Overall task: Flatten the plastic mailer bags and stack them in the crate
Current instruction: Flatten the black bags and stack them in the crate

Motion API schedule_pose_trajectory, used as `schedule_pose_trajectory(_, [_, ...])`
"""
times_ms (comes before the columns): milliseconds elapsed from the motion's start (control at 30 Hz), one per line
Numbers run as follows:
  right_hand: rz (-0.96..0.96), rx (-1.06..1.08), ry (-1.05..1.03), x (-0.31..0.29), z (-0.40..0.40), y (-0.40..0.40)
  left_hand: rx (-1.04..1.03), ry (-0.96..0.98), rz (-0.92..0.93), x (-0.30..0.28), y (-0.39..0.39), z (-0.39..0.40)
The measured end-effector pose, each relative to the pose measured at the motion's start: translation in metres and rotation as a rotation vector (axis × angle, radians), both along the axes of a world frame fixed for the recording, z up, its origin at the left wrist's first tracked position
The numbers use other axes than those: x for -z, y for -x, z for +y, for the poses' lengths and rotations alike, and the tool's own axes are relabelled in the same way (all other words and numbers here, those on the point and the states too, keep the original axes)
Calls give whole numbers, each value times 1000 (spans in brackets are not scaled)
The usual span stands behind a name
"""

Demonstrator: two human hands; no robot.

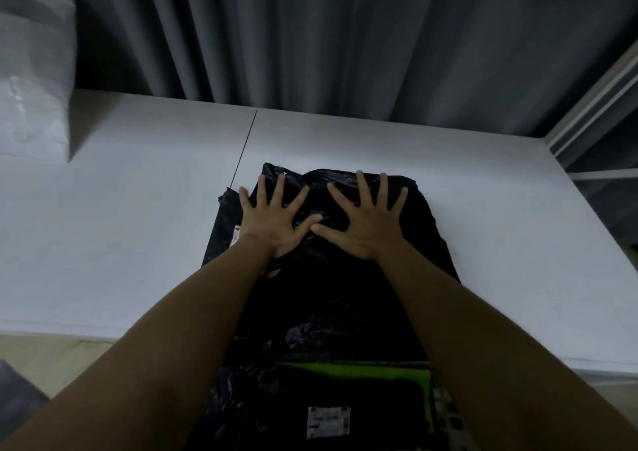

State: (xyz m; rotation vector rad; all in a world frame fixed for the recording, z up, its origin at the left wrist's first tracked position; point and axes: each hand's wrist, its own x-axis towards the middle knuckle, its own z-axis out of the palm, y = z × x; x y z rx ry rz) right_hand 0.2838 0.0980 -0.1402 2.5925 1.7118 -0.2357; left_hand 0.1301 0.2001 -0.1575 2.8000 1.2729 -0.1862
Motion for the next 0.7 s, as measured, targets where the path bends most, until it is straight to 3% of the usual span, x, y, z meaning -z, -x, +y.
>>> schedule_pose_trajectory(133, [111, 51, 19, 11, 0, 0, 5, 7, 3, 1, -1, 1])
schedule_pose_trajectory(333, [122, 63, 17, 14, 2, -2, -3, 48, 10, -1, 0, 2])
schedule_pose_trajectory(500, [113, 64, -17, 16, -2, -1, -16, 247, 35, -28, 2, -1])
schedule_pose_trajectory(700, [101, 60, -14, 14, -2, 0, 74, 177, 71, -40, 27, -61])
